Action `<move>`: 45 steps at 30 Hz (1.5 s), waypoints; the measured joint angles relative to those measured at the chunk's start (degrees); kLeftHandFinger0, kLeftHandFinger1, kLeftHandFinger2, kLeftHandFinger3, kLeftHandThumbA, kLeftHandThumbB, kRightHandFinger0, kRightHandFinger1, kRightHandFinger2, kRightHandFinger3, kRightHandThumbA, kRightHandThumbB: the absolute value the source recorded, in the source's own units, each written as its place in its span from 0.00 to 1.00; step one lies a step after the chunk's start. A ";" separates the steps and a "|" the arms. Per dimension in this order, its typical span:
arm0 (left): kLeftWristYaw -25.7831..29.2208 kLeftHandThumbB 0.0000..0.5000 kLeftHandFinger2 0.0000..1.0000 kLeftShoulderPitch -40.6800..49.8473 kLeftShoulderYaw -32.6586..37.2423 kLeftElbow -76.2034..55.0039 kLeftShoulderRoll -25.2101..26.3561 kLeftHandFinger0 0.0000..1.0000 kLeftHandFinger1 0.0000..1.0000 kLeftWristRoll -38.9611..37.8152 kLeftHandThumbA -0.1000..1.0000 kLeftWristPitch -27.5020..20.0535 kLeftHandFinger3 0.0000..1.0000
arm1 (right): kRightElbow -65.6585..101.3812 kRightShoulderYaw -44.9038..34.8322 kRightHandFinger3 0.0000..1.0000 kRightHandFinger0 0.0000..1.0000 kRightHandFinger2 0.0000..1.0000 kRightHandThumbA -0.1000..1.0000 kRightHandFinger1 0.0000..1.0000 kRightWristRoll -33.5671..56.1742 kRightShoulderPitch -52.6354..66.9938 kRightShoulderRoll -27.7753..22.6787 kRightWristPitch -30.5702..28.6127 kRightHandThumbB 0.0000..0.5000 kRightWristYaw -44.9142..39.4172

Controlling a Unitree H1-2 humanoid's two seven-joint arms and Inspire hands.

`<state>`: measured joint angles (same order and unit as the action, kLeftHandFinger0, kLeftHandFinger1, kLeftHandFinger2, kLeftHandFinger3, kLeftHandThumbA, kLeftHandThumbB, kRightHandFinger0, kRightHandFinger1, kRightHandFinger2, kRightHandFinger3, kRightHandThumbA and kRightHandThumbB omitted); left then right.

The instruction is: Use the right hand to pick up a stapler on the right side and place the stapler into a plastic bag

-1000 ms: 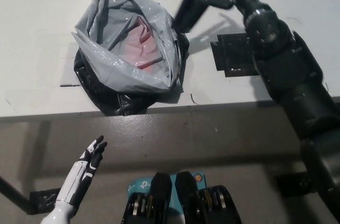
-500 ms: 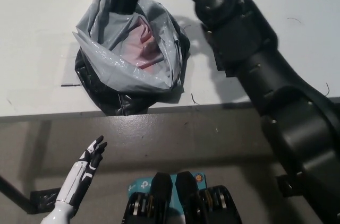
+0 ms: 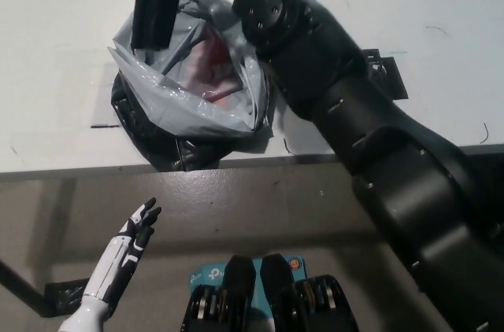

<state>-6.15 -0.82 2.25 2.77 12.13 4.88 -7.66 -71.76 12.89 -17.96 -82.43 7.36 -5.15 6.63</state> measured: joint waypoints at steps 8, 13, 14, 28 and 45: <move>-0.02 0.62 1.00 -0.11 0.00 -0.58 0.02 1.00 1.00 0.03 1.00 0.12 1.00 | -6.10 6.94 0.72 0.00 0.07 0.44 0.01 -3.74 2.84 0.82 -1.64 0.72 2.88; -0.04 0.60 1.00 -0.30 0.00 -0.62 0.04 1.00 1.00 0.02 1.00 0.12 1.00 | -7.27 9.71 1.00 0.83 1.00 0.62 0.99 -5.45 4.18 0.73 -1.26 0.85 2.79; -0.04 0.56 1.00 -0.33 0.01 -0.62 0.05 1.00 1.00 0.03 1.00 0.12 1.00 | -7.29 10.32 1.00 1.00 1.00 0.65 1.00 -5.72 4.26 0.71 -1.09 0.89 2.45; -0.11 0.53 1.00 -1.23 0.06 -0.59 0.36 1.00 1.00 0.04 1.00 0.05 1.00 | -6.85 14.77 1.00 1.00 1.00 0.88 1.00 -8.23 4.55 0.15 -0.26 1.00 -4.00; -0.31 0.52 1.00 -1.36 0.11 -0.59 0.56 1.00 1.00 0.19 1.00 0.05 1.00 | 0.12 12.12 1.00 1.00 1.00 1.00 1.00 -7.83 2.58 -1.82 0.33 1.00 -5.80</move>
<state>-6.46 -2.18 2.36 2.17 12.69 5.07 -7.61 -71.65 25.01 -25.78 -79.85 5.54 -4.82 0.83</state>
